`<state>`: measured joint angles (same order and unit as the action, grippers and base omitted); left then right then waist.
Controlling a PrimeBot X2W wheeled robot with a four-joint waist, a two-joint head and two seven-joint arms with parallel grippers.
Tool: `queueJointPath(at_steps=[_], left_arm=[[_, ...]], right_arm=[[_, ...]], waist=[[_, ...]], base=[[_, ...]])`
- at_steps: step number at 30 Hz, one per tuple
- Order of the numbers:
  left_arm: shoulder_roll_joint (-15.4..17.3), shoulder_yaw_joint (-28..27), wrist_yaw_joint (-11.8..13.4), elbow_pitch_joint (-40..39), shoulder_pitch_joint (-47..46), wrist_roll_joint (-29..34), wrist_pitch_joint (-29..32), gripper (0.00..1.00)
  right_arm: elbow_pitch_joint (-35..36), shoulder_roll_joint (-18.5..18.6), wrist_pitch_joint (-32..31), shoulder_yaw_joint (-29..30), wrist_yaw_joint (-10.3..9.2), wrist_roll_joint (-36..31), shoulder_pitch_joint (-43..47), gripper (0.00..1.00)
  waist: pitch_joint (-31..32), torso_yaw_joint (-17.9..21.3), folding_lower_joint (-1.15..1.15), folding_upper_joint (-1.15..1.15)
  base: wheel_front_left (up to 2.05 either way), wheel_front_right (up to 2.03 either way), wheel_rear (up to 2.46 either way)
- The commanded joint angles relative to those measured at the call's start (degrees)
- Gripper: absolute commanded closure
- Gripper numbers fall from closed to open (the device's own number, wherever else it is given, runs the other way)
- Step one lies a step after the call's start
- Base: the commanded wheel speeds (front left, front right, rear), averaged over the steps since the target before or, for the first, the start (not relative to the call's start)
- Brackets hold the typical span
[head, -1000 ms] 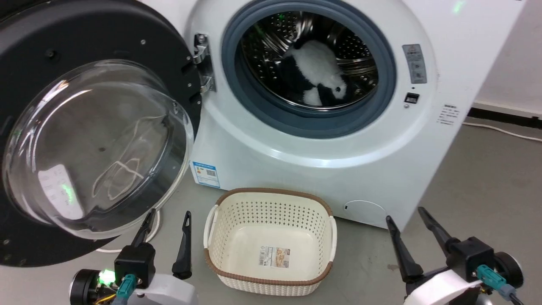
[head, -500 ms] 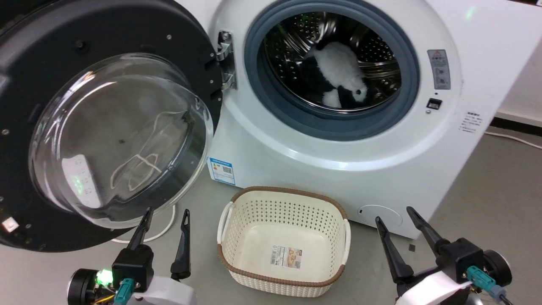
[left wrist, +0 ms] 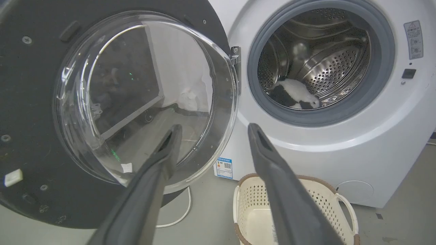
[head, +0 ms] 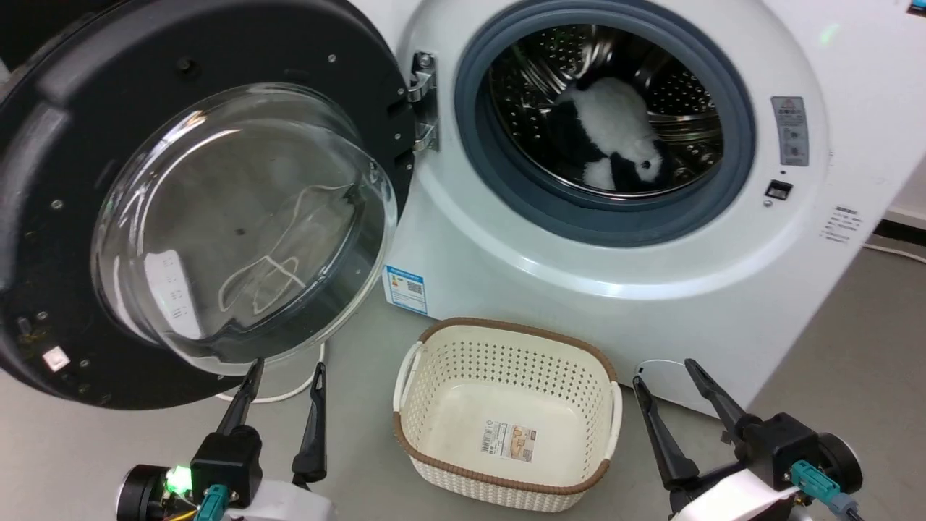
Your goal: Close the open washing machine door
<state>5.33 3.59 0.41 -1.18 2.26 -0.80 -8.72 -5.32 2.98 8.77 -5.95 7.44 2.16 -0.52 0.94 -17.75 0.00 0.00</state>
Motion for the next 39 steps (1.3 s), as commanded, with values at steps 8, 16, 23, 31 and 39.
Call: queueJointPath(at_steps=[8, 16, 23, 31, 39], left_arm=[[0.2, -0.4, 0.6, -0.3, 0.7, -1.3, -1.5, 0.0], [-0.1, 0.0, 0.7, -1.2, 1.1, -1.2, -2.7, 1.0], [-1.4, -2.4, 0.4, -4.2, -0.6, -5.8, -3.5, 1.0], [-2.2, -13.7, -3.0, -8.1, -7.8, -17.0, -4.5, 1.0], [12.5, -33.7, -5.8, 4.3, -28.7, -34.3, -2.5, 1.0]], right_arm=[[-1.3, -0.1, 1.4, -0.8, 0.03, 1.2, -0.5, 0.0], [-2.3, -0.1, 2.6, -1.7, 0.03, 1.6, -0.6, 0.0], [-2.5, -0.1, 3.4, -1.9, 0.04, 1.3, -0.9, 0.0], [-1.3, 0.1, 2.7, -2.5, 0.04, -0.6, -1.9, 0.0], [0.4, 2.5, 2.8, -4.3, 0.04, -0.8, -5.4, 0.0]], waist=[[-0.1, -2.2, 0.0, 0.0], [-0.3, -4.6, 0.0, 0.0], [-1.6, -6.3, 0.0, 0.0], [-5.8, -6.7, 0.0, 0.0], [-11.5, -4.1, 0.0, 0.0]], base=[[0.0, 0.0, 0.0], [0.0, 0.0, 0.0], [0.0, 0.0, 0.0], [0.0, 0.0, 0.0], [0.0, 0.0, 0.0]])
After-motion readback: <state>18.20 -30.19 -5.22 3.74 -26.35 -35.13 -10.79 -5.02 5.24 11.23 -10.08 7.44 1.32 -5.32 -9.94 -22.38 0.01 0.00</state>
